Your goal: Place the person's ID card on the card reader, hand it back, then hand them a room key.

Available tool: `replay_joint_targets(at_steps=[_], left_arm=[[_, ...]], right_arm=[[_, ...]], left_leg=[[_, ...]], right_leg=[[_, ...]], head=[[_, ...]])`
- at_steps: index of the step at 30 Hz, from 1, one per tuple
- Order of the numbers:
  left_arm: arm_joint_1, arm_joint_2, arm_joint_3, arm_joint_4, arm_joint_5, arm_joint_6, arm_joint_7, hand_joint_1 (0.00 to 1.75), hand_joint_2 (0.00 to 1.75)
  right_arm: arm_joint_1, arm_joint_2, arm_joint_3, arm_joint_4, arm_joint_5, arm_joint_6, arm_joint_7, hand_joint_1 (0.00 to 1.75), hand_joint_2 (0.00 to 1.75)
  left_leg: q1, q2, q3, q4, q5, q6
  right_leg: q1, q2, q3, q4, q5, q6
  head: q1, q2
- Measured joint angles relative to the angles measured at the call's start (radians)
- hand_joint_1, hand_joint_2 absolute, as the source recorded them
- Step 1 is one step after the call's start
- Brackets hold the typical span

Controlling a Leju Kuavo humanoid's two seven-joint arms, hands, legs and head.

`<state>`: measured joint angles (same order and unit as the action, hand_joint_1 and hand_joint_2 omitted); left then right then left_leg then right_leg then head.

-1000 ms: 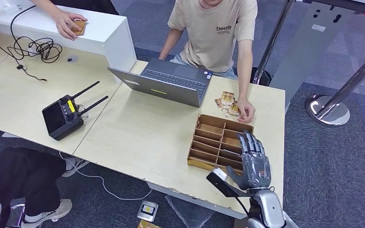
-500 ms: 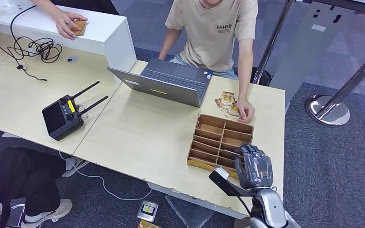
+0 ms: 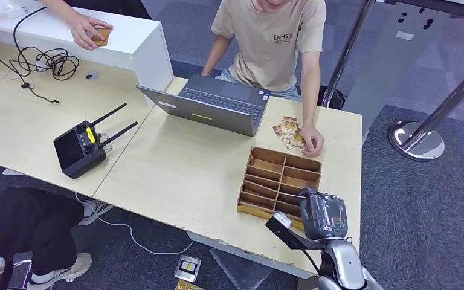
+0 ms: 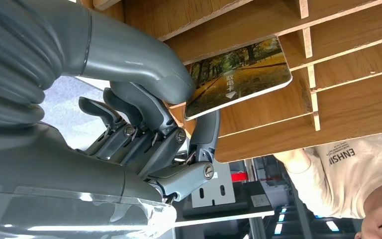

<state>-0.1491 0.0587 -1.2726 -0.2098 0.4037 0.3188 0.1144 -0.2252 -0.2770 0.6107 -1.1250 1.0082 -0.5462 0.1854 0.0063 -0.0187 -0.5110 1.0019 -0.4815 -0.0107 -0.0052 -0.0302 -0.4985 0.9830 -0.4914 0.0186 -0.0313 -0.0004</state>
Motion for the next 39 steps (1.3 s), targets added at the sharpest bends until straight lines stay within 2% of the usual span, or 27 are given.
replay_joint_targets(at_steps=[12,19,28,39], left_arm=[[0.000,0.000,0.000,-0.001,-0.007,-0.002,0.000,0.00,0.00],[0.000,0.000,0.000,-0.001,-0.012,-0.003,0.000,0.00,0.00],[0.000,0.000,0.000,-0.001,-0.026,-0.006,-0.001,0.00,0.00],[0.000,0.001,0.000,-0.001,-0.034,-0.008,-0.001,0.00,0.00]], right_arm=[[-0.001,0.000,-0.001,0.001,-0.003,0.008,-0.010,1.75,1.75],[-0.001,0.002,-0.008,0.002,-0.039,-0.019,-0.030,1.75,1.75],[-0.004,0.020,-0.056,-0.033,-0.150,-0.066,-0.068,1.75,1.75],[-0.024,0.042,-0.117,-0.091,-0.165,-0.042,-0.086,1.75,1.75]], left_leg=[[0.000,0.000,0.001,0.000,0.000,0.000],[0.000,0.000,0.000,0.000,0.000,0.000],[0.000,0.000,0.000,0.000,0.000,0.000],[0.000,0.000,0.000,0.000,0.000,0.000]], right_leg=[[0.000,0.000,0.001,0.000,0.000,0.000],[0.000,0.000,0.001,0.000,0.000,0.000],[0.000,0.000,0.001,0.000,0.000,0.000],[0.000,0.000,0.001,0.000,0.000,0.000]], head=[[0.000,0.000],[0.000,0.000],[0.000,0.000],[0.000,0.000]])
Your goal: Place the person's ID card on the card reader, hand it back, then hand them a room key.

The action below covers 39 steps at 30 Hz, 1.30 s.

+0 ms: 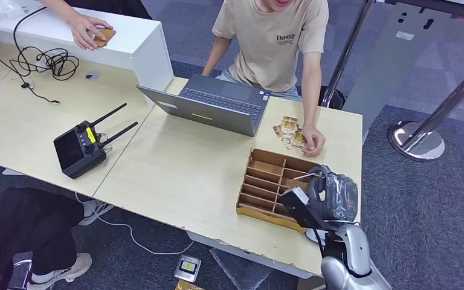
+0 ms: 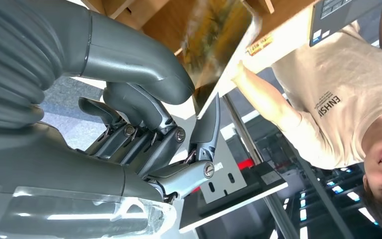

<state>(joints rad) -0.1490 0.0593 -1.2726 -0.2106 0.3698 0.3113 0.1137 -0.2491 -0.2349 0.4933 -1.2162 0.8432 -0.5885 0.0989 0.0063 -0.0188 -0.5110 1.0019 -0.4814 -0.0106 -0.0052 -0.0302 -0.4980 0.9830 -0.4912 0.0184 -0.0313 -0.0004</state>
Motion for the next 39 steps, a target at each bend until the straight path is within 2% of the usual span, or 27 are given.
replay_joint_targets(at_steps=[21,26,34,39], left_arm=[[0.000,-0.011,0.000,0.000,-0.012,0.001,0.002,0.00,0.00],[0.000,-0.011,0.000,0.000,-0.037,-0.006,0.001,0.00,0.00],[0.000,-0.012,0.000,0.000,-0.073,-0.015,0.000,0.00,0.00],[0.000,-0.012,0.000,0.000,-0.075,-0.015,0.000,0.00,0.00]], right_arm=[[-0.019,0.012,-0.033,-0.014,-0.024,0.012,-0.011,1.75,1.75],[-0.074,0.003,-0.058,-0.056,-0.043,0.048,-0.018,1.75,1.75],[-0.223,-0.023,-0.098,-0.122,-0.063,0.111,-0.035,1.75,1.75],[-0.253,-0.031,-0.107,-0.138,-0.068,0.112,-0.037,1.75,1.75]], left_leg=[[0.000,0.000,0.000,0.000,0.000,0.000],[0.000,0.000,0.000,0.000,0.000,0.000],[0.000,0.000,0.000,0.000,0.000,0.000],[0.000,0.000,0.000,0.000,0.000,0.000]], right_leg=[[0.000,0.000,0.000,0.000,0.000,0.000],[0.000,0.000,0.000,0.000,0.000,0.000],[0.000,0.000,0.000,0.000,0.001,0.000],[0.000,0.000,0.000,0.000,0.001,0.000]], head=[[0.000,0.000],[0.000,0.000],[0.000,0.000],[0.000,0.000]])
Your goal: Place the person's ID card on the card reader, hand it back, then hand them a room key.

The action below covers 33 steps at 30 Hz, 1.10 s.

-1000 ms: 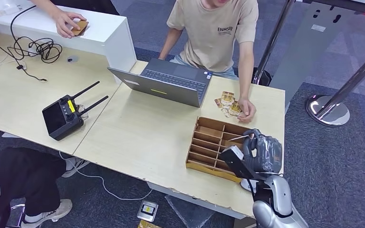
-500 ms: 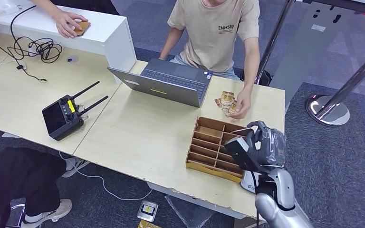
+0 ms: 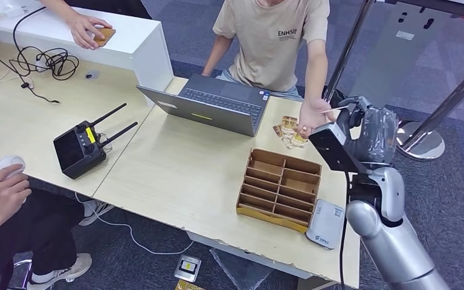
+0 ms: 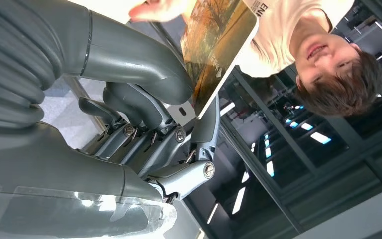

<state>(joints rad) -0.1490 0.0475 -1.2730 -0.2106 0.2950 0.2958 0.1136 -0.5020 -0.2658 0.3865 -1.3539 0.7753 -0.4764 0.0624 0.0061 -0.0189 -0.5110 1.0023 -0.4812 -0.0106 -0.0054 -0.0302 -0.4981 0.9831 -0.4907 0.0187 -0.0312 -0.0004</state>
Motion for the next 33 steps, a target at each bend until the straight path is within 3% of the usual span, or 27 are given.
replay_joint_targets(at_steps=[9,14,21,33], left_arm=[[0.000,-0.002,0.000,0.000,-0.011,-0.003,0.000,0.00,0.00],[-0.007,-0.004,-0.002,0.000,-0.043,-0.016,-0.002,0.00,0.00],[-0.030,-0.008,-0.005,-0.003,-0.089,-0.039,0.001,0.00,0.00],[-0.049,-0.009,-0.006,-0.008,-0.141,-0.048,0.007,0.00,0.00]], right_arm=[[-0.021,-0.006,-0.004,-0.008,0.002,-0.005,-0.007,1.75,1.75],[-0.133,-0.013,-0.008,0.037,0.005,-0.005,-0.035,1.75,1.75],[-0.297,-0.017,0.006,0.247,0.122,-0.007,-0.066,1.75,1.75],[-0.411,-0.027,0.096,0.577,0.329,0.044,-0.016,1.75,1.75]], left_leg=[[0.000,0.000,0.000,0.000,0.000,0.000],[0.000,0.000,0.000,0.000,0.000,0.000],[0.000,-0.001,-0.001,0.000,0.000,0.000],[0.000,-0.001,-0.002,0.000,0.000,0.000]], right_leg=[[0.000,0.000,0.000,0.000,0.000,0.000],[0.000,0.000,0.000,0.000,0.000,0.000],[0.000,0.000,0.000,0.000,0.001,0.001],[0.000,-0.001,-0.001,0.000,0.001,0.001]], head=[[0.000,0.000],[0.000,0.000],[0.000,0.000],[0.000,0.000]])
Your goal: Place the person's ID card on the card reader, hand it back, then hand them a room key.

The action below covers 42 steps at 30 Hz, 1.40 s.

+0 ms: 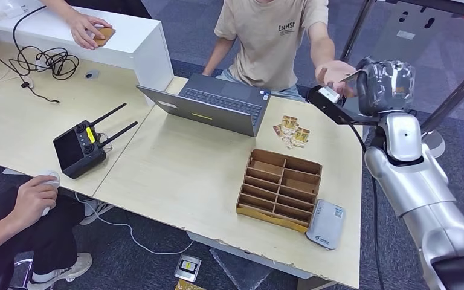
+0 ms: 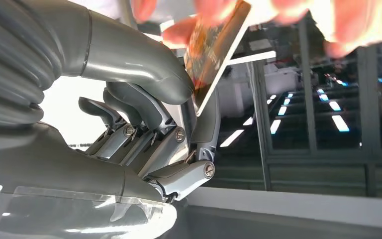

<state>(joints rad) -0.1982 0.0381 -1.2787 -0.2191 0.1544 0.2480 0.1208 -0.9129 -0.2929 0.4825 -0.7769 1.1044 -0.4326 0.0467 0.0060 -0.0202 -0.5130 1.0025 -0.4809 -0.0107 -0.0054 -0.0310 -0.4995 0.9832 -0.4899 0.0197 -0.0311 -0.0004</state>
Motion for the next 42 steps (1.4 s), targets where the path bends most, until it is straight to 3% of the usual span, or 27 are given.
replay_joint_targets(at_steps=[14,15,18,19,34,38,42], left_arm=[[-0.001,0.000,0.000,0.000,-0.024,0.000,0.001,0.00,0.00],[-0.001,0.000,0.000,0.000,-0.025,0.000,0.001,0.00,0.00],[-0.001,0.000,0.000,0.000,-0.027,0.000,0.001,0.00,0.00],[0.000,0.000,0.000,0.000,-0.028,0.000,0.001,0.00,0.00],[0.002,0.000,0.000,0.000,-0.050,0.003,0.001,0.00,0.00],[0.003,-0.001,0.003,0.000,-0.068,0.003,0.001,0.00,0.00],[0.005,-0.001,0.008,0.000,-0.075,0.005,0.001,0.00,0.00]], right_arm=[[-0.011,-0.005,0.069,0.129,0.047,0.011,0.011,1.75,1.75],[-0.011,-0.005,0.072,0.134,0.047,0.010,0.011,1.47,1.75],[-0.011,-0.008,0.080,0.145,0.045,0.007,0.011,0.16,1.75],[-0.011,-0.008,0.082,0.148,0.042,0.004,0.011,0.00,1.75],[-0.009,-0.018,0.078,0.152,-0.042,-0.072,-0.013,0.00,1.75],[0.011,-0.024,0.056,0.106,-0.088,-0.099,-0.023,0.00,0.00],[0.050,-0.036,0.022,0.016,-0.134,-0.088,-0.017,0.00,0.00]], left_leg=[[0.000,0.000,0.000,0.000,0.000,0.000],[0.000,0.000,0.000,0.000,0.000,0.000],[0.000,0.000,0.000,0.000,0.000,0.000],[0.000,0.000,0.000,0.000,0.000,0.000],[0.000,0.000,0.000,0.000,0.000,0.000],[0.000,0.000,0.000,0.001,0.000,0.000],[0.000,0.000,0.000,0.001,0.000,0.000]], right_leg=[[0.000,0.000,0.000,0.000,0.000,0.000],[0.000,0.000,0.000,0.000,0.000,0.000],[0.000,0.000,0.000,0.000,0.000,0.000],[0.000,0.000,0.000,0.000,0.000,0.000],[0.000,0.000,0.000,0.000,0.000,0.000],[0.000,0.000,0.000,0.000,0.000,0.000],[0.000,0.000,0.000,0.000,0.000,0.000]], head=[[0.000,0.000],[0.000,0.000],[0.000,0.000],[0.000,0.000],[0.000,0.000],[0.000,0.000],[0.000,0.000]])
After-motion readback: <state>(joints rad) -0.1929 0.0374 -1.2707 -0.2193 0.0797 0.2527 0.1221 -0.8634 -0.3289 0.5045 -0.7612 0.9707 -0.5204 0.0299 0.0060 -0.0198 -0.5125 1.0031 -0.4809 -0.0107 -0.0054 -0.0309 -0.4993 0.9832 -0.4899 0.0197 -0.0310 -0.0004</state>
